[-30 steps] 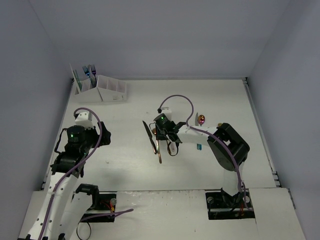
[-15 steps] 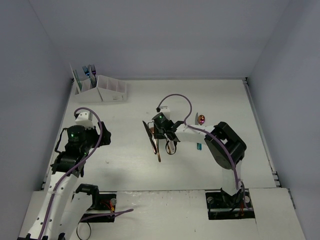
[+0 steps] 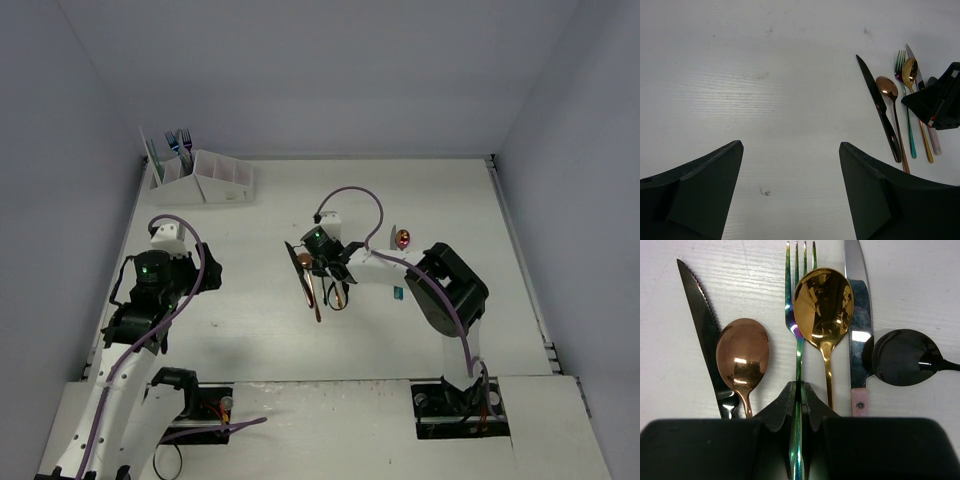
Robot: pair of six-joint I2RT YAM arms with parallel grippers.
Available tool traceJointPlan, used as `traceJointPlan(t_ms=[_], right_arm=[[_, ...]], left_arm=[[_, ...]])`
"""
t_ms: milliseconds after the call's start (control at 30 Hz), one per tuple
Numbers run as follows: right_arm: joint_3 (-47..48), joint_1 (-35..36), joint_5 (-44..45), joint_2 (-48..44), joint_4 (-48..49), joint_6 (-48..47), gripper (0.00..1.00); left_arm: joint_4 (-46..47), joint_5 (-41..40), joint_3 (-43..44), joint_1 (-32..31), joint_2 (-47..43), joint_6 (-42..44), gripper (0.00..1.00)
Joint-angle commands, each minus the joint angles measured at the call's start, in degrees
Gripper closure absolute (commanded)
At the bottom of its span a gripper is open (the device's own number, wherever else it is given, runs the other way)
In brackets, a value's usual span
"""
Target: Sort the eating utensils into containers
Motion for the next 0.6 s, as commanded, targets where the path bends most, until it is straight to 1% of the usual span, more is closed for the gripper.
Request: traceJointPlan(t_ms=[0, 100, 233, 433, 567], right_arm=[[2.54, 0.32, 2.74, -3.10, -3.49, -2.93, 1.00], [3.94, 0.78, 1.80, -5.77, -3.45, -5.08, 1.00], [5.07, 1.58, -0.96, -10.27, -3.08, -8.78, 1.00], [4.69, 4.78, -7.32, -18.71, -0.68, -13.83, 1.00], [3.16, 8.00, -12.17, -24.81, 2.11, -18.15, 1.00]], left_arm=[[2.27, 0.65, 2.35, 0.04, 0.59, 0.54, 0.25], [2.36, 1.70, 2.77, 0.01, 0.80, 0.55, 0.25], [2.50, 5.40, 4.31, -0.05, 0.58, -0.87, 0.25], [5.49, 13.75, 7.48, -0.31, -0.28, -7.69, 0.25], [12.07, 18.32, 8.60, -0.99, 0.15, -13.71, 0.25]])
